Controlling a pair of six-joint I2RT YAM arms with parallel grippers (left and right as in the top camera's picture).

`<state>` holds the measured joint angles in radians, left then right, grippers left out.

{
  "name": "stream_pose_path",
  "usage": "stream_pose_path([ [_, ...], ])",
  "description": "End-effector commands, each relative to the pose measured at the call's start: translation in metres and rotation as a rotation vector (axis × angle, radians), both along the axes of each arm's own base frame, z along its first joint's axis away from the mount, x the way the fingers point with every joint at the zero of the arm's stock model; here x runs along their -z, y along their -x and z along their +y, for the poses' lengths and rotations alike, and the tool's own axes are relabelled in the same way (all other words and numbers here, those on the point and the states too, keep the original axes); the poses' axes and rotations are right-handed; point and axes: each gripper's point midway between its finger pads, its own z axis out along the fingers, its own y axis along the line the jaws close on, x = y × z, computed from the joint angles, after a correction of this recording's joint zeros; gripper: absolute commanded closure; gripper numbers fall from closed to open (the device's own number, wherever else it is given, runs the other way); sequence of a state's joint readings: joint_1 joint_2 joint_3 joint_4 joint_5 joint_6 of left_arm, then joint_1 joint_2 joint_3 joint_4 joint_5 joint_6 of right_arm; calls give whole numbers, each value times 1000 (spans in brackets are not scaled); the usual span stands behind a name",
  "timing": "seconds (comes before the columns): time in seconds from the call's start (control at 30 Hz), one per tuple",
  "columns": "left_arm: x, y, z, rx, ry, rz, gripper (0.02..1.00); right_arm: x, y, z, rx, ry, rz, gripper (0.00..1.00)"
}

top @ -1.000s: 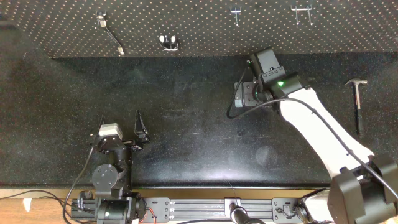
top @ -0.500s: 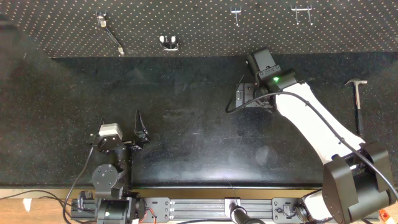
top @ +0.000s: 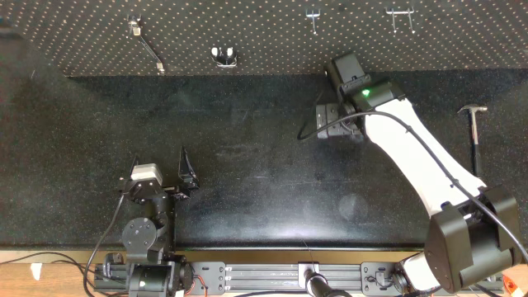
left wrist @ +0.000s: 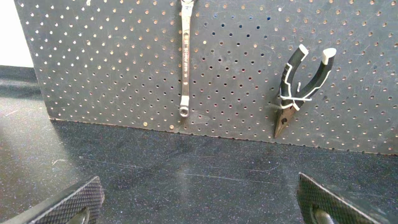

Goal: Place Tools Onto Pegboard

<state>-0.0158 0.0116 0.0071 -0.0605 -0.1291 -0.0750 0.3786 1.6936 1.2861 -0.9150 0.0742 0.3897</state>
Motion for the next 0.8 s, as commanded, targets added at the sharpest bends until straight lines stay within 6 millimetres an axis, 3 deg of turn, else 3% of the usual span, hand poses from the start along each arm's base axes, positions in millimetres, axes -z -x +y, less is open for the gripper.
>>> stream_pose_path([
  [0.03,1,0,-1,7,-12,3,23,0,-12,-7,-30,59,-29,25],
  [0.8,1,0,-1,7,-12,3,23,39,-26,-5,-94,107,11,20],
])
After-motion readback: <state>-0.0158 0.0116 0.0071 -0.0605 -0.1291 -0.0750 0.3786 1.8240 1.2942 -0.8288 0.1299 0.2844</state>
